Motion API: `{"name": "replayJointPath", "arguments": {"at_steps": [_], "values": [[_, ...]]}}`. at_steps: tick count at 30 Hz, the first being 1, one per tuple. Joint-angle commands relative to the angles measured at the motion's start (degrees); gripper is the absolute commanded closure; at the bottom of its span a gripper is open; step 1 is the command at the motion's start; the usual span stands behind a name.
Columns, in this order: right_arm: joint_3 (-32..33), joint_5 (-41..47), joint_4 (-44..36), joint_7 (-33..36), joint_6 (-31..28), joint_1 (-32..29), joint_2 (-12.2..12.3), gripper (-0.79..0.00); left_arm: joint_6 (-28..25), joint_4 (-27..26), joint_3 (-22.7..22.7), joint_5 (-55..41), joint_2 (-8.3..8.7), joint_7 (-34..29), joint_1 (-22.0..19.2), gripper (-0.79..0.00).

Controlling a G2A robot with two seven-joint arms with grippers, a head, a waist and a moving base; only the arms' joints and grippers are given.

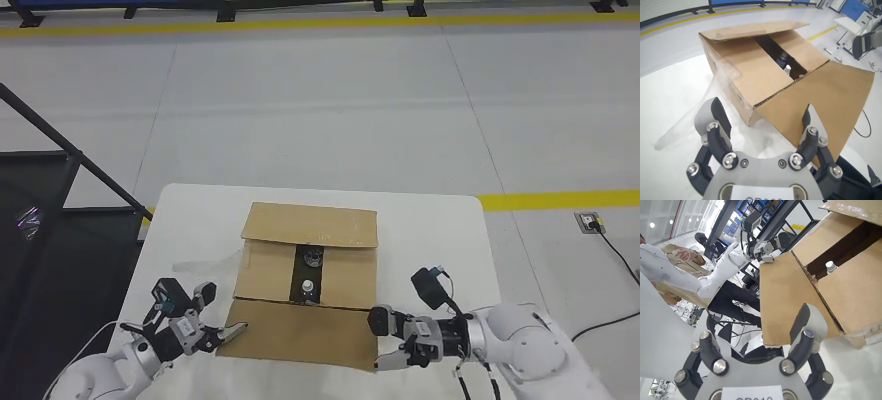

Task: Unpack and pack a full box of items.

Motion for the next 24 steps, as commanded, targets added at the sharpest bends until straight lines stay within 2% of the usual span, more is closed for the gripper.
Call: {"name": "replayJointPath", "arguments": {"at_steps": [1, 9, 21, 24], "values": [[0.1, 2.76, 0.65, -2.16, 3.81, 0.39, -0.07, -0.785, -0.57, -0.01, 0.28, 2.26, 0.19, -0.39, 0.11, -0.785], [-2.58, 16.14, 5.89, -11.25, 21.92, 5.7, -1.36, -0.785, -0.87, -0.05, 0.86, 4.8, 0.35, -0.05, 0.27, -0.785], [-2.58, 16.14, 5.89, -11.25, 21.92, 5.7, -1.36, -0.785, -0.5, 0.12, 0.84, 4.74, 0.34, 0.05, 0.31, -0.785], [-3.85, 18.65, 7.52, -13.33, 24.98, 6.08, -1.81, -0.785, 1.51, 0.83, 1.67, 5.42, 0.33, 0.45, 0.17, -0.785]]}}
